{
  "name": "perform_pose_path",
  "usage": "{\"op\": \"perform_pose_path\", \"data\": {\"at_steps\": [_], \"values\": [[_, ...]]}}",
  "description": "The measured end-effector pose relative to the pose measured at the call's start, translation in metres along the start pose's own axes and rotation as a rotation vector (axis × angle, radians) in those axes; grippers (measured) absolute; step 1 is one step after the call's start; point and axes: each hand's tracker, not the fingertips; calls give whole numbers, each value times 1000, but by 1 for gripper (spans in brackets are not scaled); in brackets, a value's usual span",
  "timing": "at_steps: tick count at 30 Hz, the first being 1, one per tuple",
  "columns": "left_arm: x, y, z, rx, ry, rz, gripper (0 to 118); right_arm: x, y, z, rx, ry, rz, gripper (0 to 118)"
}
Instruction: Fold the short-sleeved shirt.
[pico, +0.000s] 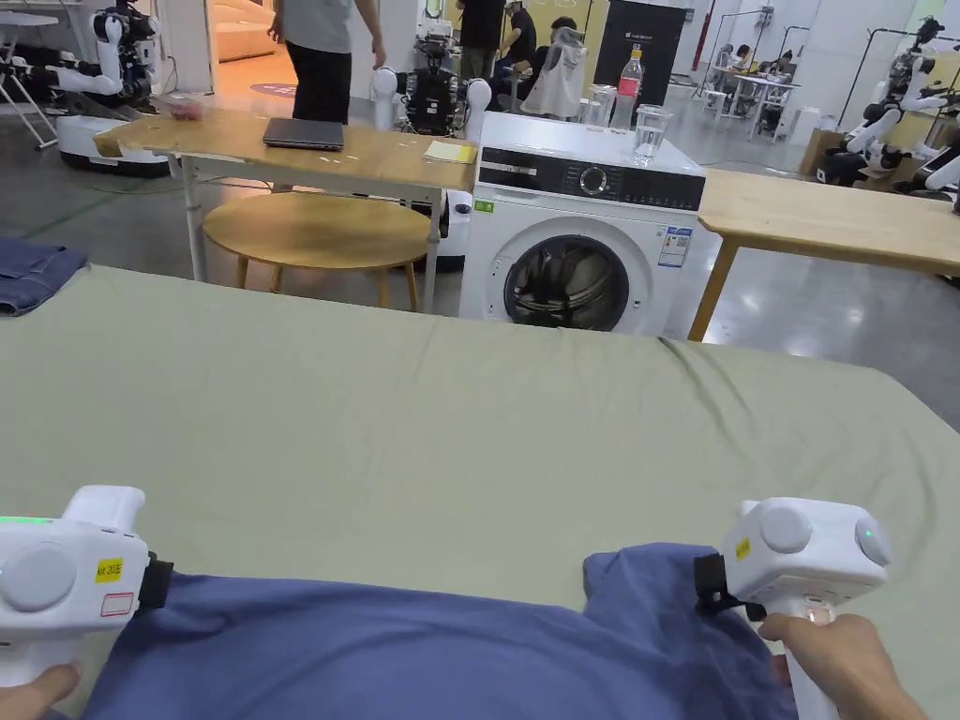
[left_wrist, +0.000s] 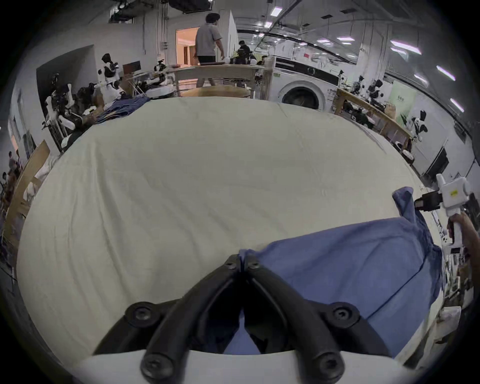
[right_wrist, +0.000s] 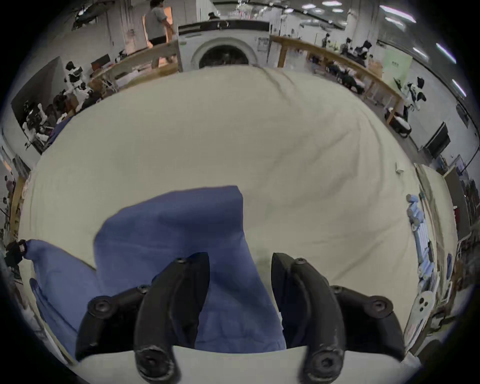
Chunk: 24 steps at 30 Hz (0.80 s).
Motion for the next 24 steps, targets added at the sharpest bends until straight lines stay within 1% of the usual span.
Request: {"op": "perform_pose_path", "data": {"at_steps": [2, 3, 4, 5, 6, 8, 9, 10, 12, 14, 17, 21, 24], "values": [[0, -2, 1, -1, -5, 12, 0, 4, 1, -13, -47, 34, -17, 50], [-1, -2, 1, -2, -6, 12, 0, 4, 0, -17, -48, 36, -16, 48], [-2, -3, 1, -7, -4, 11, 0, 2, -1, -16, -41, 28, -9, 44], [-2, -4, 1, -9, -2, 11, 0, 1, -1, -15, -34, 23, -1, 27], [-2, -4, 1, -12, -2, 11, 0, 3, -1, -16, -27, 25, -3, 0], [-5, -5, -1, -15, -4, 18, 0, 4, -2, -15, -4, 26, -3, 0], [-6, -5, 0, -14, -4, 19, 0, 6, -5, -15, 6, 46, -11, 0], [-6, -5, 1, -13, -4, 19, 0, -8, -22, 6, 5, 58, -20, 0], [-7, -5, 5, -11, -7, 21, 0, -10, -34, 24, 58, 70, -27, 0], [-9, -4, 10, -2, -9, 25, 0, 6, -30, 23, 106, 78, -33, 0], [-12, -4, 22, 14, -11, 27, 0, 8, -49, 57, 176, 112, -38, 0], [-14, -12, 43, 36, -10, 19, 0, 14, -71, 100, 254, 94, -12, 0], [-17, -22, 62, 52, -13, 18, 0, 9, -99, 139, 294, 86, 2, 0]]}}
